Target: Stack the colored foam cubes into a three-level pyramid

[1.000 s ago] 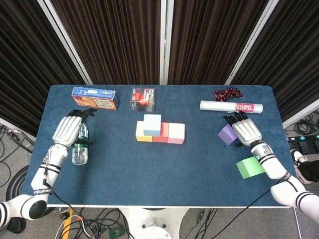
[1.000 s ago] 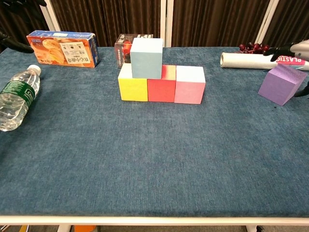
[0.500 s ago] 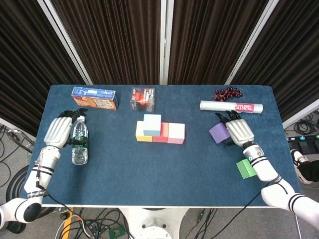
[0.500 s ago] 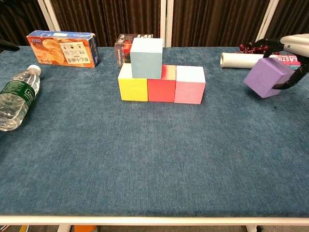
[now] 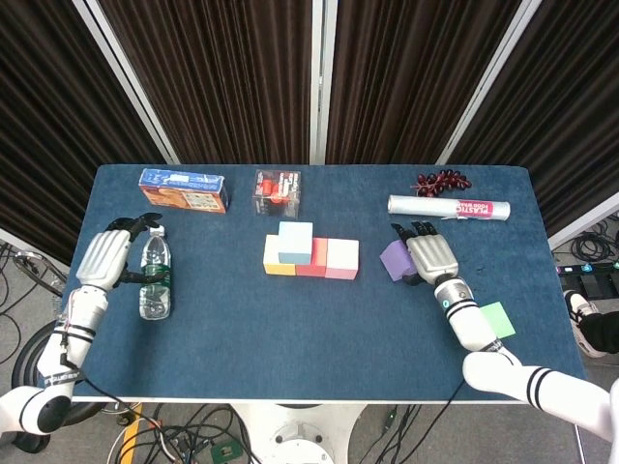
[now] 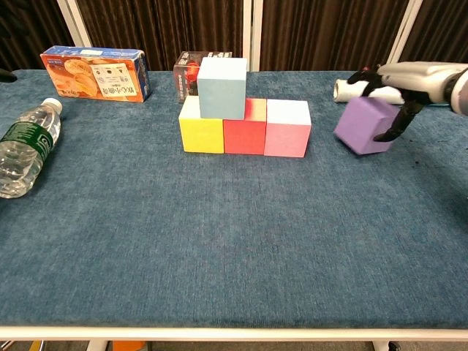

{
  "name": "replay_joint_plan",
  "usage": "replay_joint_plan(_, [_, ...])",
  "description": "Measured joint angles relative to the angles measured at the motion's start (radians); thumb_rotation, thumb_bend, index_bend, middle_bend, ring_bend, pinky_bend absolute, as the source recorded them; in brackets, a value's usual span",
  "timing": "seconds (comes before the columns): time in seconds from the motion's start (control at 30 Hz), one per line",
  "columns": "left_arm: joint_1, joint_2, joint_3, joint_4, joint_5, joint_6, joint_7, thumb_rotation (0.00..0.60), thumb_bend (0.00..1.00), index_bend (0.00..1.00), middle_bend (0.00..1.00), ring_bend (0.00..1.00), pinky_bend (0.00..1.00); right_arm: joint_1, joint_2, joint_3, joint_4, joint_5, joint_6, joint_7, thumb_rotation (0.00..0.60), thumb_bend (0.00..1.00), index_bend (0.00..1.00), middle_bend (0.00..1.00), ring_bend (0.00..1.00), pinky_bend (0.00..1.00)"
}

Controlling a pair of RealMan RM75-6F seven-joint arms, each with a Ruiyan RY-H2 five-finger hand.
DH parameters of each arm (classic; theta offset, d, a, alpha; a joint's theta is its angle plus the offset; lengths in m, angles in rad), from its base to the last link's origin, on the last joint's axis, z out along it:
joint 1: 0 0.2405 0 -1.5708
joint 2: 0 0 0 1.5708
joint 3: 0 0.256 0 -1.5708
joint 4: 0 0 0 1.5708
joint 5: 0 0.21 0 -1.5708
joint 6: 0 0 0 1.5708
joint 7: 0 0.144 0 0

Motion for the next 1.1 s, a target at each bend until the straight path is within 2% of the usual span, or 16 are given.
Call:
replay_joint_plan(0.2, [0.017, 0.0, -0.011, 0.0, 0.003, 0.008, -0.007, 0.6, 0.05, 0.17, 0.25, 0.25, 0.16, 0.004, 0.022, -0.001, -0.007, -0.05, -0.028, 0.065, 0.6, 0.07, 0.0, 0.13, 0.0, 0.0])
replay_joint_plan(0.47, [0.023, 0.004, -0.023, -0.02, 0.001, 0.005, 0.018, 0.6, 0.05, 0.17, 0.24, 0.23, 0.16, 0.001, 0.036, -0.007, 0.076, -0.255, -0.057, 0.248, 0.6, 0.07, 0.0, 0.17, 0.0, 0.0])
replay_joint_plan(0.63, [0.023, 0.006, -0.031, -0.029, -0.01, -0.003, 0.032, 0.6, 0.05, 0.17, 0.24, 0.22, 0.16, 0.024, 0.023, -0.029, 0.176, -0.367, -0.096, 0.327, 0.6, 0.07, 0.08, 0.17, 0.0, 0.0])
replay_joint_plan(0.83, [0.025, 0.003, -0.04, -0.03, -0.021, -0.013, 0.035, 0.6, 0.05, 0.17, 0.24, 0.22, 0.16, 0.044, -0.008, -0.059, 0.261, -0.426, -0.111, 0.347, 0.6, 0.07, 0.24, 0.17, 0.0, 0.0])
replay_joint_plan(1.1, [0.035, 0.008, -0.048, -0.037, -0.018, -0.009, 0.03, 0.6, 0.05, 0.17, 0.24, 0.22, 0.16, 0.055, -0.036, -0.079, 0.31, -0.476, -0.101, 0.388, 0.6, 0.08, 0.26, 0.18, 0.0, 0.0])
